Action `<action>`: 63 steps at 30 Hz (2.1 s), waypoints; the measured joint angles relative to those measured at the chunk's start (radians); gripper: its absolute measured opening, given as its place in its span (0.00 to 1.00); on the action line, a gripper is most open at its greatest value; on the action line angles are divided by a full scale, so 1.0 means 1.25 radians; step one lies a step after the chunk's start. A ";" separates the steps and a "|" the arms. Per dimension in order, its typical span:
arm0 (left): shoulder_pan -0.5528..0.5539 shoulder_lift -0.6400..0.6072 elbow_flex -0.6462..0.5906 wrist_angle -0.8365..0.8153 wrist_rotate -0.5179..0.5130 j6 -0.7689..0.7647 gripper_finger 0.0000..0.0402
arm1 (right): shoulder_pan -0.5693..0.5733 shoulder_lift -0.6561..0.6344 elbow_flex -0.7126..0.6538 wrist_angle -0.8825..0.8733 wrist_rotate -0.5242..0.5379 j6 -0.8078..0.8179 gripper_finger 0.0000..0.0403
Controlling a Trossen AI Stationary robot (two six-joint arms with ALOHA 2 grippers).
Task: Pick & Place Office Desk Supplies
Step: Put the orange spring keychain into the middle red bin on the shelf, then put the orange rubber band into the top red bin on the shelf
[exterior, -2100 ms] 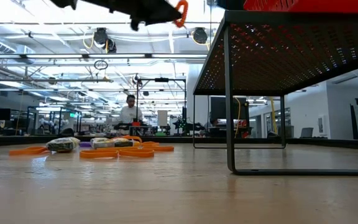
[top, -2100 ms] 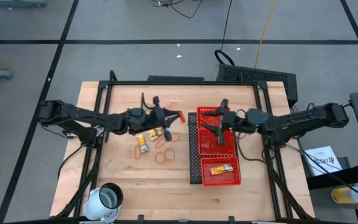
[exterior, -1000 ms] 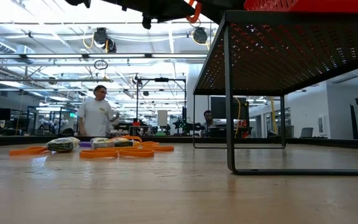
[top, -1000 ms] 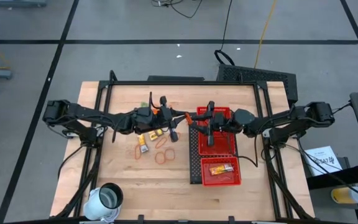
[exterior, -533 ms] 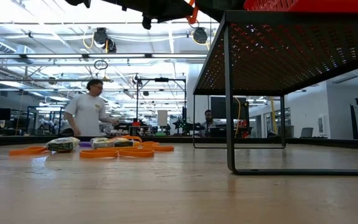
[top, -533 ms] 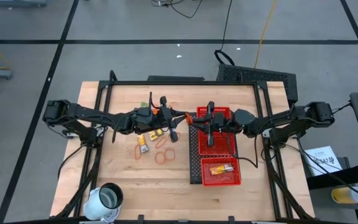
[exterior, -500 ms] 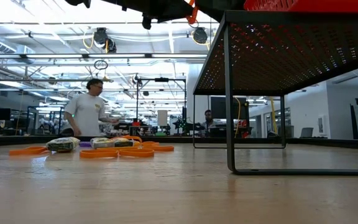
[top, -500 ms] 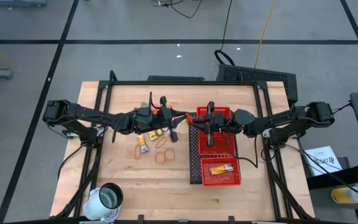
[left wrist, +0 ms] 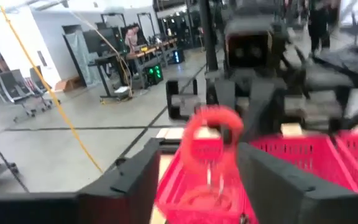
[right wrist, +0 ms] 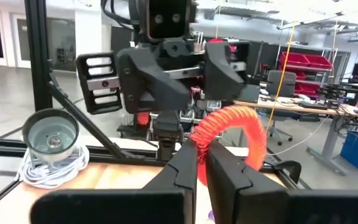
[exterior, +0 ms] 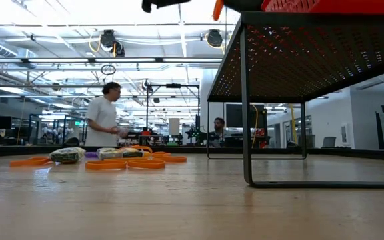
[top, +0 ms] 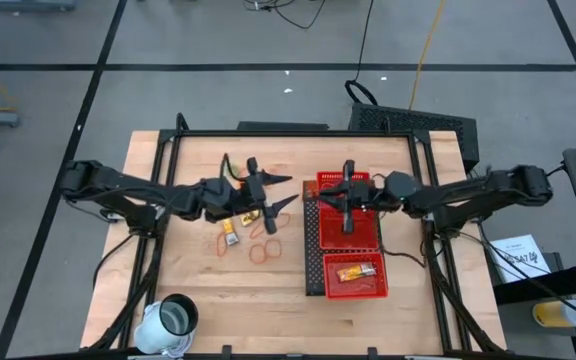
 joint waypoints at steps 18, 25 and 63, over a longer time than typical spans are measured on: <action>0.030 -0.024 0.000 -0.158 -0.117 -0.089 0.71 | 0.060 -0.388 -0.001 -0.629 -0.147 0.186 0.02; 0.037 -0.023 0.000 -0.158 -0.116 -0.102 0.71 | 0.081 -0.391 -0.001 -0.645 -0.149 0.181 0.10; 0.088 -0.022 0.000 -0.682 -0.011 -0.453 0.71 | 0.088 -0.371 -0.001 -0.639 -0.146 0.150 0.53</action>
